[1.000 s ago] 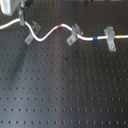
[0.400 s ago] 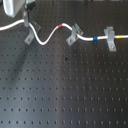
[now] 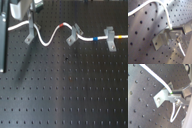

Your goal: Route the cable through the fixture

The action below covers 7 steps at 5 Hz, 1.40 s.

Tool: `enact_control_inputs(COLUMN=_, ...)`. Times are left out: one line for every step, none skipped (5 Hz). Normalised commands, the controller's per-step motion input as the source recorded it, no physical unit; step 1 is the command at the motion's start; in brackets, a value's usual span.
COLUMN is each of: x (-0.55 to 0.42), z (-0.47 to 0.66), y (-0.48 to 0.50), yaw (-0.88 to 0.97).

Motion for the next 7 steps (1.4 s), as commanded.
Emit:
enact_control_inputs(x=-0.060, z=-0.08, y=-0.259, yaw=-0.03)
enact_control_inputs(x=-0.089, z=-0.05, y=-0.115, yaw=0.29)
enact_control_inputs(x=-0.106, z=-0.01, y=0.020, yaw=0.45)
enact_control_inputs(x=-0.137, z=0.00, y=-0.032, yaw=0.47)
enact_control_inputs(x=-0.213, z=0.00, y=-0.152, yaw=0.16)
enact_control_inputs(x=-0.185, z=0.04, y=-0.256, yaw=-0.01)
enact_control_inputs(x=-0.174, z=0.06, y=-0.220, yaw=-0.06)
